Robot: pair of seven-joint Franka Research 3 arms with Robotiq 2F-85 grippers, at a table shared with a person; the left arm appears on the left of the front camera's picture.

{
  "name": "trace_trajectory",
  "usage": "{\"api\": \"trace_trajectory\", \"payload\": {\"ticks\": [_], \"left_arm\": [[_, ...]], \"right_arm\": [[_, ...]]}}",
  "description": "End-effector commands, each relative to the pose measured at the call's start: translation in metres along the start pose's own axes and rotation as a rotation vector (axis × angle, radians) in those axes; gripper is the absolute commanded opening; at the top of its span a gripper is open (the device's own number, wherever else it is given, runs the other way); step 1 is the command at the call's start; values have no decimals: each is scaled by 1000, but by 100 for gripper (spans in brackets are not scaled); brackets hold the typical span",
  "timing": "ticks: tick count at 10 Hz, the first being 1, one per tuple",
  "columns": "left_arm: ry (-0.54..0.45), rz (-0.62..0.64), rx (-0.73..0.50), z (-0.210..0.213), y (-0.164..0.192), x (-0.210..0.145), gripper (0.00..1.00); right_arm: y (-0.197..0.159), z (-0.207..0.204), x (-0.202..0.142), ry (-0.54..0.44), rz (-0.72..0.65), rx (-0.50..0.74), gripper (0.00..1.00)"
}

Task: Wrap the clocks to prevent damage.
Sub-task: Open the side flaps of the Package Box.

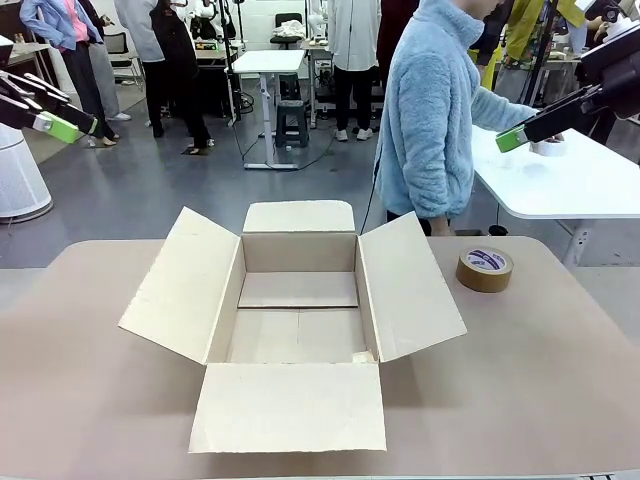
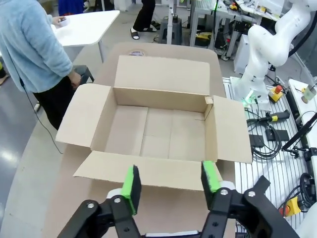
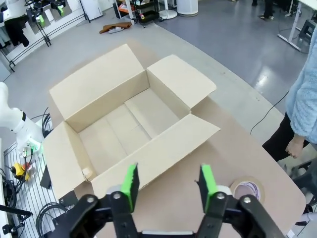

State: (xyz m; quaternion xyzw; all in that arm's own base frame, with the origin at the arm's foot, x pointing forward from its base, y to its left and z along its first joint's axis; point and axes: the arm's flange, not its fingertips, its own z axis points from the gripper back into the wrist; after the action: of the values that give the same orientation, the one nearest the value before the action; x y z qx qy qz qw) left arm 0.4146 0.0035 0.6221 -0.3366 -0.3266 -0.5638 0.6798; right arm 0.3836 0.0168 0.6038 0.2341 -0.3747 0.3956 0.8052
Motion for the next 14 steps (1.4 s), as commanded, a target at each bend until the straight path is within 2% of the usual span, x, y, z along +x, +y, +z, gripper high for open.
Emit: {"api": "trace_trajectory", "payload": {"ticks": [1, 2, 3, 4, 10, 11, 12, 14], "left_arm": [[18, -25, 8, 4, -10, -10, 0], [19, -25, 8, 3, -11, -10, 0], [26, -28, 19, 4, -13, -11, 5], [26, -29, 18, 2, -14, -10, 0], [35, -6, 33, -4, -16, -9, 0], [57, 86, 44, -6, -12, -3, 0], [94, 157, 117, -21, -20, 7, 0], [211, 324, 309, -68, -35, 44, 0]], "right_arm": [[5, -3, -4, -1, 20, 26, 0], [6, -5, -3, 5, 23, 23, 0], [5, -6, -2, 14, 22, 37, 2], [4, -8, -1, 24, 23, 39, 0], [-2, -15, 0, 52, 8, 31, 0], [2, -23, 7, 79, -70, -24, 0], [17, -43, 23, 167, -225, -72, 0], [65, -99, 67, 244, -382, -206, 0]]}}
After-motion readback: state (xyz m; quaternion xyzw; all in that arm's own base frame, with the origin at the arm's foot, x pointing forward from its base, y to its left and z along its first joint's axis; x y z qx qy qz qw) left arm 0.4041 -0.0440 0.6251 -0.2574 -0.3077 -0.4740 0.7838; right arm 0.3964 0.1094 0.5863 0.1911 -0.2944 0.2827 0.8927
